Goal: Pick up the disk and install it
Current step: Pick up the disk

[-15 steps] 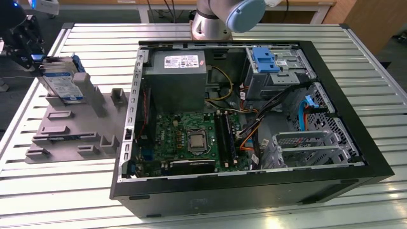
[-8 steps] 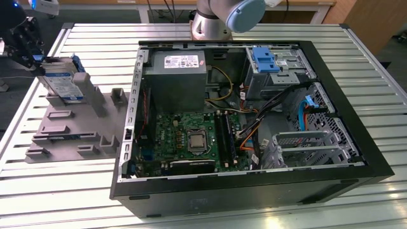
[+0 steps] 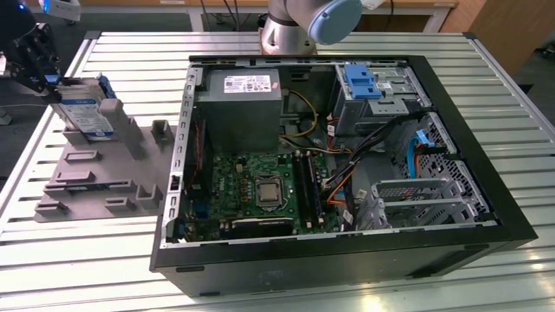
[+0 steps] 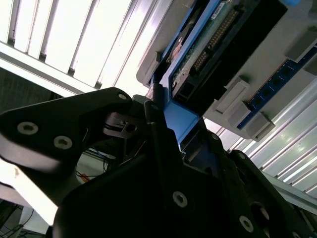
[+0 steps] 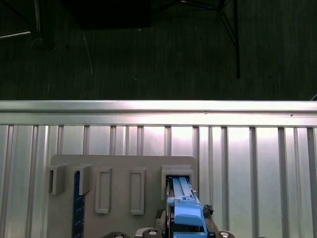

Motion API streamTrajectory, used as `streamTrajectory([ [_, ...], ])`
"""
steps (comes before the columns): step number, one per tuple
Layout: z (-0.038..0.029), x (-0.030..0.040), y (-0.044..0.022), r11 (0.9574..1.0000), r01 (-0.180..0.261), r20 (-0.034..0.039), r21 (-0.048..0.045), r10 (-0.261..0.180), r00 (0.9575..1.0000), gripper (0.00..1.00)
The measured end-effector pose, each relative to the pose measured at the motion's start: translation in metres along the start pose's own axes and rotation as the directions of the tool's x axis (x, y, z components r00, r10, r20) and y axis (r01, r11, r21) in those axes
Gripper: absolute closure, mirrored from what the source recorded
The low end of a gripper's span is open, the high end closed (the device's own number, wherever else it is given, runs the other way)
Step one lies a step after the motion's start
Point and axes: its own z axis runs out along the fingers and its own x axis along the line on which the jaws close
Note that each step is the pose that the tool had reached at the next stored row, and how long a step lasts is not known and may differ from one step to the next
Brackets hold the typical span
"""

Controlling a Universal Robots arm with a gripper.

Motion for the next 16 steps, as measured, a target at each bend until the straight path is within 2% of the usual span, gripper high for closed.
streamTrajectory([
  [5,-0.0011,0.0,0.0,1.0,0.0,0.0001,0.0003,0.0,1.0,0.63],
  [16,-0.0127,-0.0002,0.0004,1.0,0.0,0.0,0.0,0.0,1.0,0.63],
])
